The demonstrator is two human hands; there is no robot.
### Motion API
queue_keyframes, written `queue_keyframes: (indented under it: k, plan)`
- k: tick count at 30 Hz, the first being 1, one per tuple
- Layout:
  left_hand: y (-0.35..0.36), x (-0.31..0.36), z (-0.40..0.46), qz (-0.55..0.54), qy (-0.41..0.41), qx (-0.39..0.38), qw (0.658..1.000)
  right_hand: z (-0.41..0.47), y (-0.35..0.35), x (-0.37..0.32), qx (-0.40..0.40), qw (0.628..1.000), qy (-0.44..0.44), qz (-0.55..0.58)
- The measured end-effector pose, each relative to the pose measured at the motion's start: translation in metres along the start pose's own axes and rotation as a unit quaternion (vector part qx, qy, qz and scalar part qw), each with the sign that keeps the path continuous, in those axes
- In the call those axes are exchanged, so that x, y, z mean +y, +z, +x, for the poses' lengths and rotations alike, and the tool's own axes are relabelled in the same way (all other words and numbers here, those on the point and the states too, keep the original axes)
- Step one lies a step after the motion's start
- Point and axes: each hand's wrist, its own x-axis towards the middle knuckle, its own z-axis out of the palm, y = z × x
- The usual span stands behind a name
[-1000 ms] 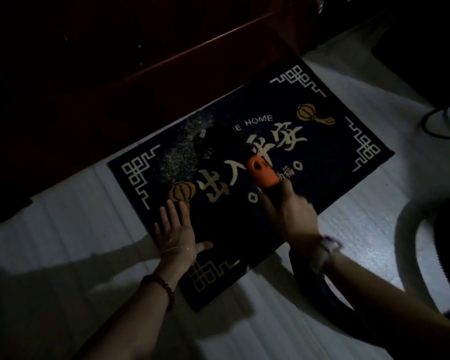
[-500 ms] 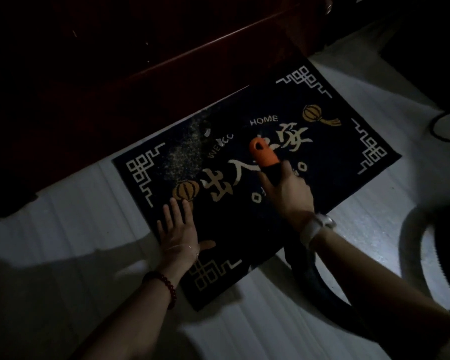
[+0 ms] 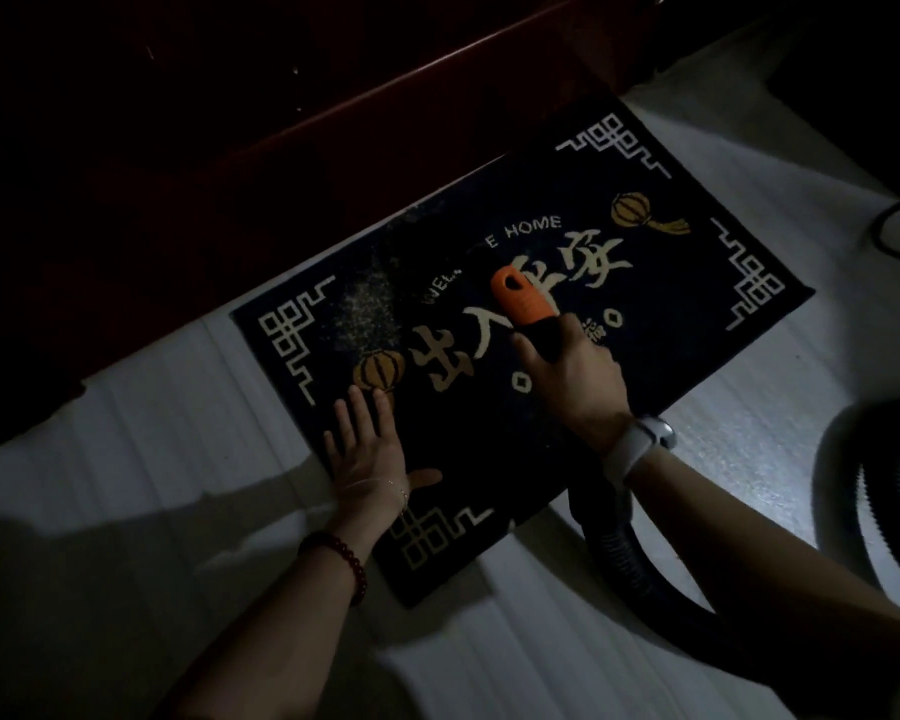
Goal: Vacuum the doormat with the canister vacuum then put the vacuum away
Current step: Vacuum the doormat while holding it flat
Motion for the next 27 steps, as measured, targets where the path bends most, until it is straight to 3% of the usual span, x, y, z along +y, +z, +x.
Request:
queue_keyframes:
  k: [6, 10, 14, 20, 23, 27]
  plan:
    - [0.000, 0.001, -0.001, -0.002, -0.003, 0.005, 1.000, -0.060, -0.005, 0.038, 0.001, 0.996, -0.019, -0.086]
    - [-0.001, 0.000, -0.002, -0.011, 0.002, 0.008, 1.000, -0.014, -0.001, 0.010, -0.012, 0.999, -0.033, -0.026]
    - [-0.003, -0.004, -0.005, -0.022, 0.034, 0.010, 0.999, 0.036, 0.002, -0.013, 0.028, 1.000, -0.011, -0.010]
    - [-0.003, -0.007, -0.007, -0.037, 0.041, 0.018, 0.998, 0.043, -0.001, -0.013, 0.069, 0.997, 0.018, -0.004]
    - [-0.002, -0.006, -0.006, -0.030, 0.039, 0.011, 0.999, 0.021, 0.021, -0.029, 0.049, 0.998, -0.040, -0.005]
    - [-0.005, -0.001, 0.000, -0.010, -0.002, -0.011, 1.000, -0.020, 0.050, -0.039, -0.016, 0.986, -0.134, -0.093]
